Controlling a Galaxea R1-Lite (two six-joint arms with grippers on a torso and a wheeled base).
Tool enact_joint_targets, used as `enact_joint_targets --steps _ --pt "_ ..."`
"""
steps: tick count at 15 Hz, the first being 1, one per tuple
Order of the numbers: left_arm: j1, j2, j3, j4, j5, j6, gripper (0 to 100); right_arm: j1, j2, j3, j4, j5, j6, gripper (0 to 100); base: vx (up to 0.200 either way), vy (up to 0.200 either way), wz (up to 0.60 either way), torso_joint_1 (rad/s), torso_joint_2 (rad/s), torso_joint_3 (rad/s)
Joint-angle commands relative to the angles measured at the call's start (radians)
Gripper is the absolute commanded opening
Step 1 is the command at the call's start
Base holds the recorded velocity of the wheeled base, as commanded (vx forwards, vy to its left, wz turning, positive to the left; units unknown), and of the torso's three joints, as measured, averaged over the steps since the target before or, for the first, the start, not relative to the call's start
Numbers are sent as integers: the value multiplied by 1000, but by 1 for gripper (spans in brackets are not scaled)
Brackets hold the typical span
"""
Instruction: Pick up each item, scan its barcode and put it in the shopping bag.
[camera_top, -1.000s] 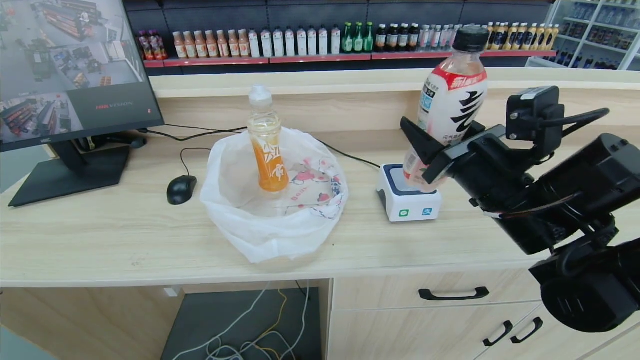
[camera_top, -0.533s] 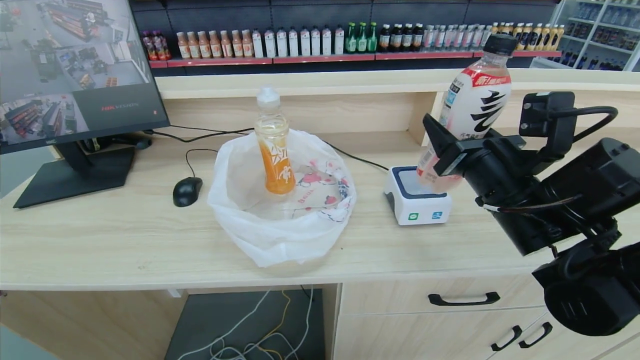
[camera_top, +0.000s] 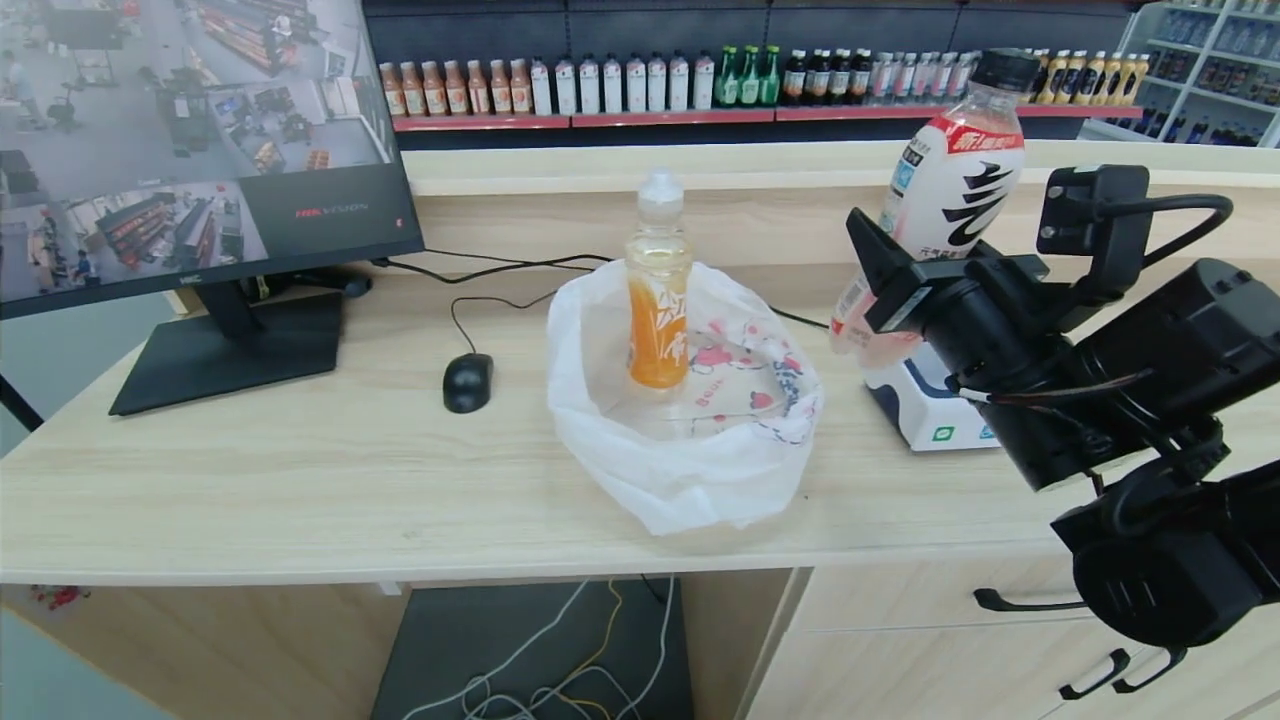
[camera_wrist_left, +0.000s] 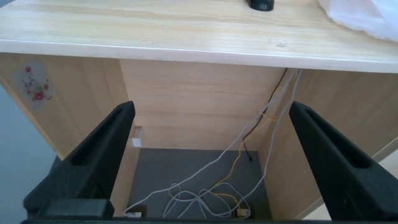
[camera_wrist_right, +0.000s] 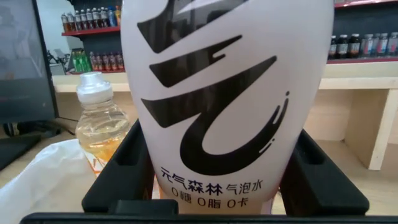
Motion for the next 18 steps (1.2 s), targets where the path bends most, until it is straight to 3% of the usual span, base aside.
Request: enact_joint_targets --steps 1,8,13,18 --pt "0 0 0 1 0 0 100 -1 4 -3 -1 0 -1 0 0 200 0 -2 -2 -2" --pt "0 0 0 1 0 5 100 3 18 -6 -1 3 2 0 0 0 0 0 0 0" --pt "0 0 0 1 0 5 100 2 96 -138 42 10 2 0 0 0 0 0 0 0" --pt "0 0 0 1 0 3 100 2 154 -141 66 12 2 0 0 0 0 0 0 0"
